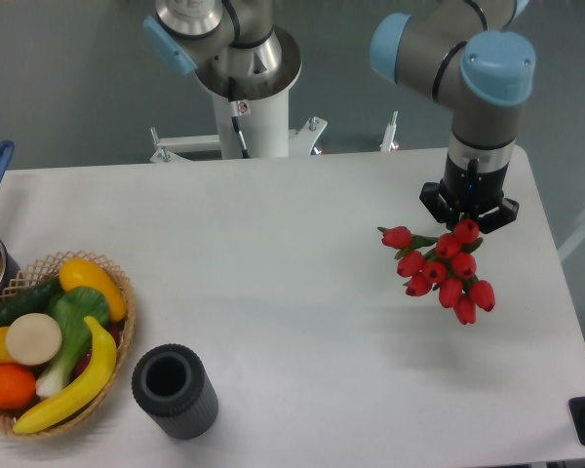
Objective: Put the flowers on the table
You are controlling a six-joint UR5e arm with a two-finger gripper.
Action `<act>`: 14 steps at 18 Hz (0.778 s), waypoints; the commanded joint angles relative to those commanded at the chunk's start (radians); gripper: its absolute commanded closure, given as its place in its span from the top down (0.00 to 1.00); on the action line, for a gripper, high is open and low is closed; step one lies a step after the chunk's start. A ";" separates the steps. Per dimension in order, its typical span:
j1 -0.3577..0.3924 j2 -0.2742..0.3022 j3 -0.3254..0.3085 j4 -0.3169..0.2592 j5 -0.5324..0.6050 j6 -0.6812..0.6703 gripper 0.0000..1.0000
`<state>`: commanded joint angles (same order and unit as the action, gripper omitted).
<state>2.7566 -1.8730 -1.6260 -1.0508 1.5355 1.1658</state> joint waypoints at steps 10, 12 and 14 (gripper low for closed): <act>-0.069 -0.098 0.006 0.052 -0.005 -0.008 0.13; -0.078 -0.104 0.005 0.049 -0.009 -0.009 0.24; -0.078 -0.104 0.003 0.049 -0.008 -0.011 0.56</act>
<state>2.6783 -1.9773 -1.6230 -1.0017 1.5278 1.1551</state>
